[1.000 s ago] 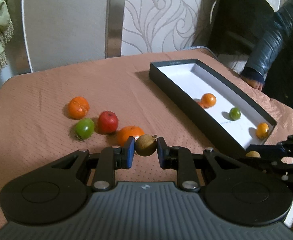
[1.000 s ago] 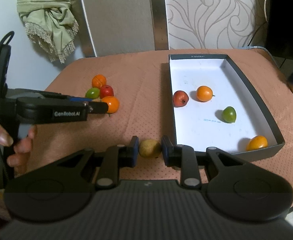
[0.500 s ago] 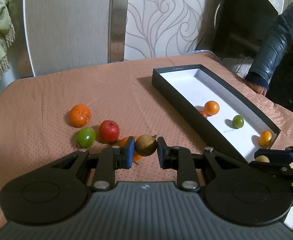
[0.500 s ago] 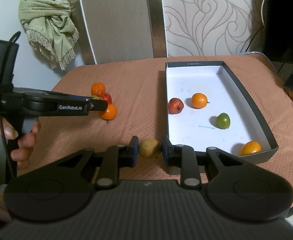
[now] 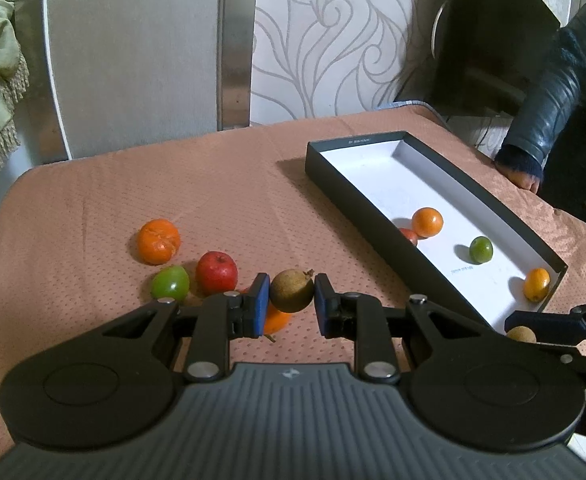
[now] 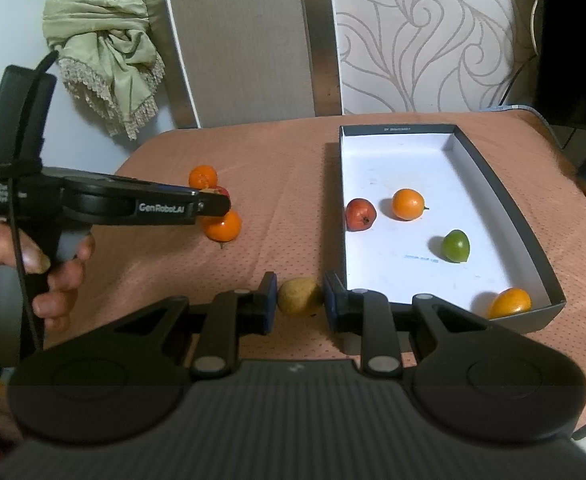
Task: Organize fruits
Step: 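Carry the brown fruit over the box with the left tool while the right tool carries the yellow fruit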
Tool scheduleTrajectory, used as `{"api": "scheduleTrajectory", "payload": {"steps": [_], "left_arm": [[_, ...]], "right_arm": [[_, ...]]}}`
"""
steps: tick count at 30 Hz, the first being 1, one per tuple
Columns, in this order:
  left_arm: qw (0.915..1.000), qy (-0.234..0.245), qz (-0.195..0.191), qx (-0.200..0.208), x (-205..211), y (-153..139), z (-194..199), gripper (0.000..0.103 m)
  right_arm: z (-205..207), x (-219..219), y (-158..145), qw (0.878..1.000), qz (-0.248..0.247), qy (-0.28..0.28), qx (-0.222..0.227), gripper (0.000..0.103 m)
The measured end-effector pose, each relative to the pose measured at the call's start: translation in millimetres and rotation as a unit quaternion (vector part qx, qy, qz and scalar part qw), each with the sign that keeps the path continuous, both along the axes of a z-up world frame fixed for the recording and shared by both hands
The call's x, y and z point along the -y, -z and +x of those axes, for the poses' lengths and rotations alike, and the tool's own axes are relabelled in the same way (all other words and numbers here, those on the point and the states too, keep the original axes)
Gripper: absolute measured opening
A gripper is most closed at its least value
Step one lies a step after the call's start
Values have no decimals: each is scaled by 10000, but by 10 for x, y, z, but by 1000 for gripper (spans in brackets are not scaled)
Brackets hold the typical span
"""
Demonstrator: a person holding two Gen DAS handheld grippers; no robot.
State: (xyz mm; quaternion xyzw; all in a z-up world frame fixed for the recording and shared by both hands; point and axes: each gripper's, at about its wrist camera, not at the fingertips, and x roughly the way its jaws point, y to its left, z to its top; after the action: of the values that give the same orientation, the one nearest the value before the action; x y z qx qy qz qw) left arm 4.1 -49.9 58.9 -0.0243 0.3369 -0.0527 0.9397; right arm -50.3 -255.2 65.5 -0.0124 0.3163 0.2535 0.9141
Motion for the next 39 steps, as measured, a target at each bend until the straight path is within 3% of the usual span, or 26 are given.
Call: {"api": "scheduleTrajectory", "payload": {"steps": [23,39], "left_arm": [[9992,356,-94,146,305,-141,177,28],[9968,759,-81,230,850,-230,676,28]], "right_arm": [[-5,215,-61,9996,45,256,124,28],[16,499,-71,9982,13,569,203,28]]}}
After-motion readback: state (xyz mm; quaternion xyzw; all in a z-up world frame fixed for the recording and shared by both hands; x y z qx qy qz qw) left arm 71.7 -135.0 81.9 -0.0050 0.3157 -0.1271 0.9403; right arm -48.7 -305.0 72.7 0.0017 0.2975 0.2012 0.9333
